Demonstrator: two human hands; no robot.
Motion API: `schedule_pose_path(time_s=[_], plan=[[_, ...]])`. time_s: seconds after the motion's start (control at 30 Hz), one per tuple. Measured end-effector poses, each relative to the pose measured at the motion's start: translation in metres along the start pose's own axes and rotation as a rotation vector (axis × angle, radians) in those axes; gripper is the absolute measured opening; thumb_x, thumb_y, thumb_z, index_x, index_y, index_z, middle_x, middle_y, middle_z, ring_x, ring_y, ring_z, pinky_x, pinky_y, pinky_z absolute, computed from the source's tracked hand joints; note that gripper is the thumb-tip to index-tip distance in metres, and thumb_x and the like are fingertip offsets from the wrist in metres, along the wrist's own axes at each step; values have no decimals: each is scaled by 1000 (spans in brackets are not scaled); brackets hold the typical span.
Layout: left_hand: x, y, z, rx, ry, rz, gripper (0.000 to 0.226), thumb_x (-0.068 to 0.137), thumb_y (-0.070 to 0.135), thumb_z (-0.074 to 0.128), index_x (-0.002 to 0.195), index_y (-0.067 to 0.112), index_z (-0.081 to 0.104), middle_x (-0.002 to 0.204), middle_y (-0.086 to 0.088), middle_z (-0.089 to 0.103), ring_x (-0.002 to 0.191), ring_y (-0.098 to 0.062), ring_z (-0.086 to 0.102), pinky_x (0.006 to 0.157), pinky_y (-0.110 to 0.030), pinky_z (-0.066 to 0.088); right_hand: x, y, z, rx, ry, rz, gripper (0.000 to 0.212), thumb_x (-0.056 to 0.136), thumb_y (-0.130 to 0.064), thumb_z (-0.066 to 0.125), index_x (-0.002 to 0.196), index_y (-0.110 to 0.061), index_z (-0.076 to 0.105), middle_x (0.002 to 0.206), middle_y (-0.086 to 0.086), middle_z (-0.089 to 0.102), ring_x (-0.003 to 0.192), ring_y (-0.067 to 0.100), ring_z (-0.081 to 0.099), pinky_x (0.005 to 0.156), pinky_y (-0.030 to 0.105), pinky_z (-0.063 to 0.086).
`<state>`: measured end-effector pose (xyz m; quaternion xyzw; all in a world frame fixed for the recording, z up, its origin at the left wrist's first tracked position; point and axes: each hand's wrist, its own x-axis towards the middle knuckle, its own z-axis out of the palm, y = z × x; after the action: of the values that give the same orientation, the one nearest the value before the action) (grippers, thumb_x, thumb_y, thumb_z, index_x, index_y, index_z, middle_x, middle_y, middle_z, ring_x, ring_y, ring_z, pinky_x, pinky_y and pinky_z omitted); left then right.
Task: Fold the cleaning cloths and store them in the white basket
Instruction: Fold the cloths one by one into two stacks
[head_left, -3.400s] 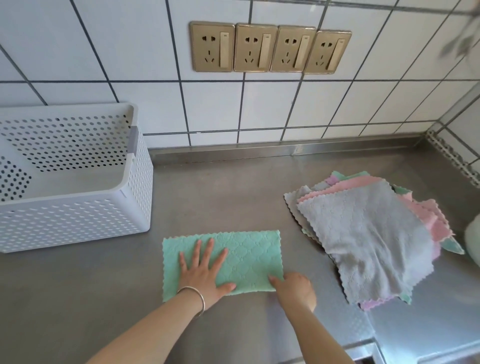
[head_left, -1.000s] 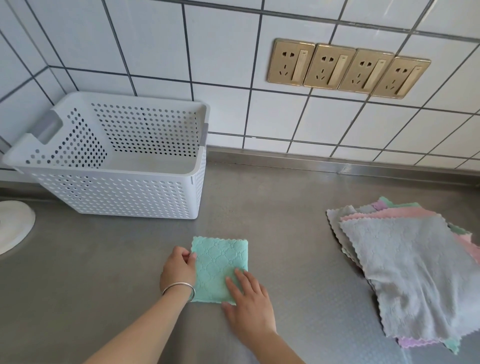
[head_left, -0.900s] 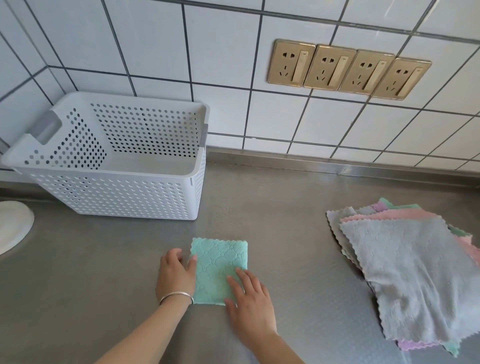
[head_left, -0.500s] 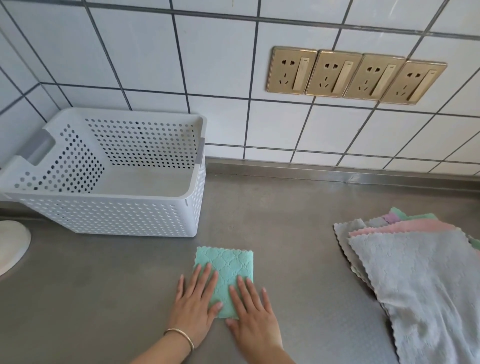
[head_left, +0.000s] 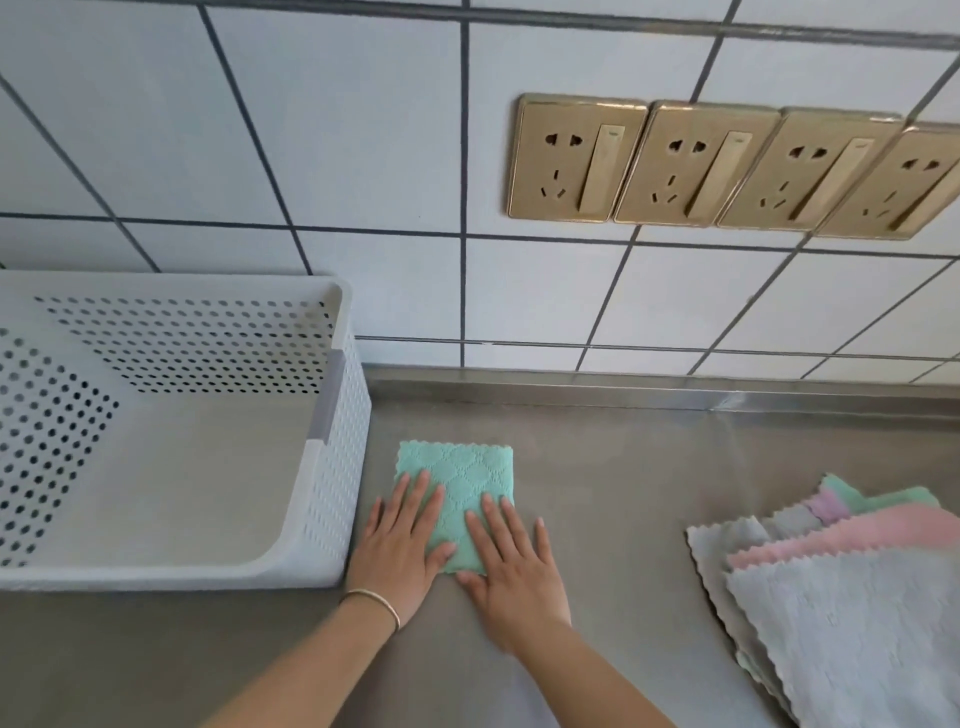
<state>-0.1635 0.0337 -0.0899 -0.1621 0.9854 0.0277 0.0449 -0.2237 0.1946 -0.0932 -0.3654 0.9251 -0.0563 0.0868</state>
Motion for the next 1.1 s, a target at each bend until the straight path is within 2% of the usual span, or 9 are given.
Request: schedule_pose_path(time_s=[0.13,0.23,0.3,0.37,0.47,0.57,0.77,0.97,1.1], plan=[[7,-3,4,-22,-76,-18,70,91,57,-1,141,19,29,149,0,33,145,-15,-13,108,-41,18,12,-4,-10,20,-49,-35,74,92,-60,2,138,-19,44,148,2,38,145,23,10,114,43,7],[6,0,-10,3,-121,-5,92,68,68,-31,143,22,-6,155,1,-8,142,-16,-19,117,-45,2,14,-3,-27,-32,-145,-97,88,73,-68,-6,149,-24,2,152,-5,-16,141,16,-22,115,42,-13],[5,10,-28,-54,-164,-48,99,61,72,-31,143,20,-9,154,2,-16,142,-17,-17,116,-43,-10,5,3,-43,33,-80,-77,84,73,-62,11,146,-24,28,156,-4,17,145,15,14,118,40,10],[2,33,-44,-92,-31,-59,88,76,63,0,146,15,22,156,-7,15,145,-26,11,116,-48,5,-25,21,-52,125,100,34,62,68,-51,38,121,-27,59,122,-8,63,114,15,59,97,32,49],[-5,81,-54,-114,103,93,61,80,43,47,133,12,47,144,-12,42,136,-32,36,109,-54,27,-91,66,-51,177,400,209,43,63,-31,52,105,-26,53,96,-7,64,89,14,53,77,25,45],[-15,139,-58,-101,97,249,61,67,28,75,123,13,57,134,-12,54,127,-33,48,102,-55,38,-163,108,-45,157,524,546,27,64,-22,59,91,-21,56,82,0,61,77,23,54,67,31,44],[-48,253,-49,-90,131,603,51,50,32,81,98,26,67,106,5,68,107,-22,62,86,-51,51,-244,161,-43,134,310,913,25,61,-32,59,77,-14,62,79,4,60,71,29,57,59,34,46],[-64,324,-34,-142,121,923,46,49,21,78,93,28,67,100,8,67,102,-14,42,94,-41,43,-259,184,-39,135,217,784,25,70,-30,44,63,-15,63,69,2,60,61,25,59,49,32,45],[-60,344,-31,-93,14,939,52,44,41,80,94,34,68,98,10,68,98,-12,42,84,-43,53,-272,197,-46,538,381,804,22,77,-25,55,64,-11,66,69,2,63,67,25,59,61,26,37]])
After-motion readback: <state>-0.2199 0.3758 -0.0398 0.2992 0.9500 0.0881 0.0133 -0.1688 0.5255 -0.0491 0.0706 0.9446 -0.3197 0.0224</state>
